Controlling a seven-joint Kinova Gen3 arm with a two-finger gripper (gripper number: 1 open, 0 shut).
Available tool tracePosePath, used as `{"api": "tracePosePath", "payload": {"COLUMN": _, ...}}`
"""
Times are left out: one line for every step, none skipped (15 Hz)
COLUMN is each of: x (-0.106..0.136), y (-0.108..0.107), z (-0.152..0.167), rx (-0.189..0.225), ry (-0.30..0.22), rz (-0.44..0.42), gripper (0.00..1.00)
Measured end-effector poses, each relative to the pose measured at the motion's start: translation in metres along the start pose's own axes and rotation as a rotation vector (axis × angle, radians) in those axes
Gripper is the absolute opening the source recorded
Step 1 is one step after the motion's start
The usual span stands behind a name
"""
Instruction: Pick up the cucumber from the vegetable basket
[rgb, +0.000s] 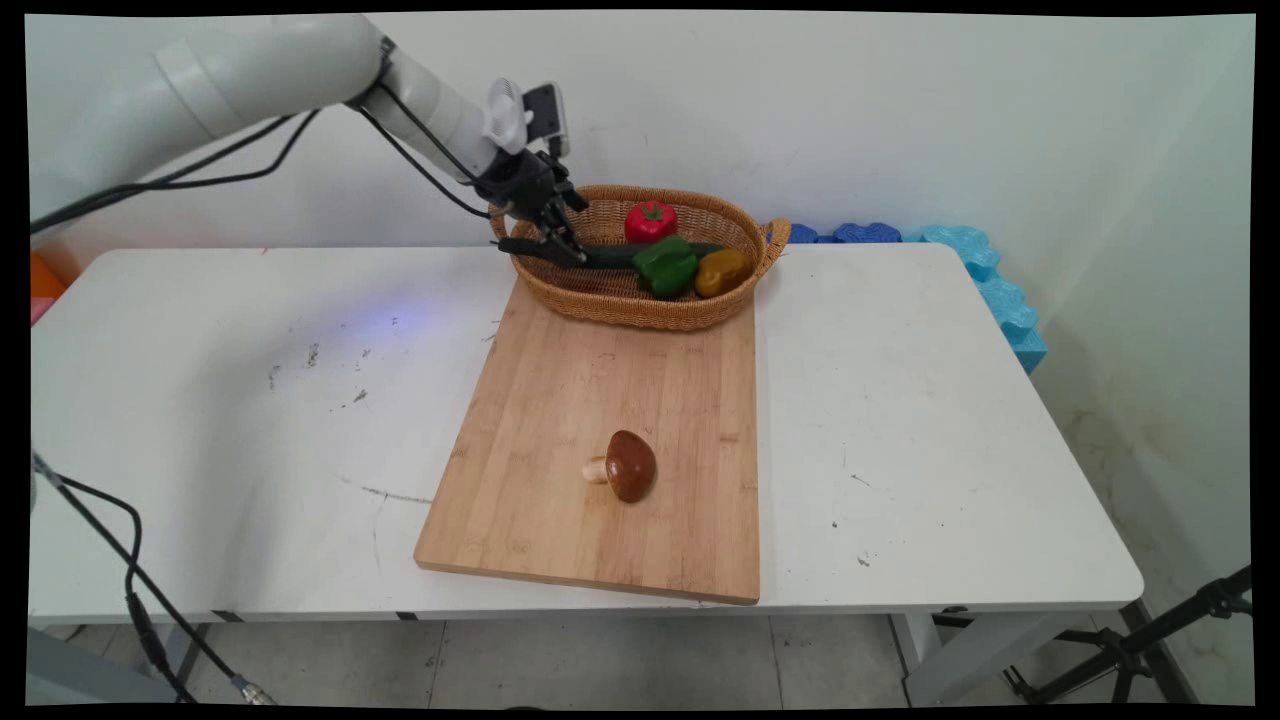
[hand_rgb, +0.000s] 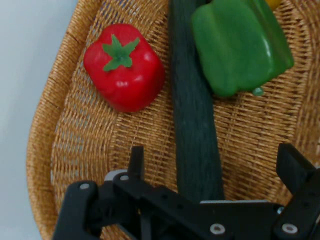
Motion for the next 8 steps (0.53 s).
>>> {"api": "tracePosePath", "payload": {"x": 0.001, "y": -0.001, "z": 0.008, "rx": 0.001, "ry": -0.005, "rz": 0.015, "gripper": 1.00}}
{"api": "tracePosePath", "payload": {"x": 0.002, "y": -0.002, "z": 0.015, "rx": 0.003, "ry": -0.010, "rz": 0.029, "gripper": 1.00}}
{"api": "tracePosePath", "payload": {"x": 0.003, "y": -0.002, "z": 0.021, "rx": 0.003, "ry": -0.014, "rz": 0.039, "gripper": 1.00}}
{"api": "tracePosePath", "payload": {"x": 0.004, "y": -0.002, "z": 0.027, "rx": 0.003, "ry": -0.019, "rz": 0.050, "gripper": 1.00}}
{"api": "tracePosePath", "payload": {"x": 0.004, "y": -0.003, "z": 0.033, "rx": 0.004, "ry": -0.023, "rz": 0.061, "gripper": 1.00}}
{"api": "tracePosePath", "payload": {"x": 0.005, "y": -0.003, "z": 0.037, "rx": 0.004, "ry": -0.025, "rz": 0.067, "gripper": 1.00}}
{"api": "tracePosePath", "payload": {"x": 0.005, "y": -0.002, "z": 0.042, "rx": 0.004, "ry": -0.029, "rz": 0.077, "gripper": 1.00}}
{"api": "tracePosePath", "payload": {"x": 0.005, "y": -0.002, "z": 0.046, "rx": 0.004, "ry": -0.031, "rz": 0.084, "gripper": 1.00}}
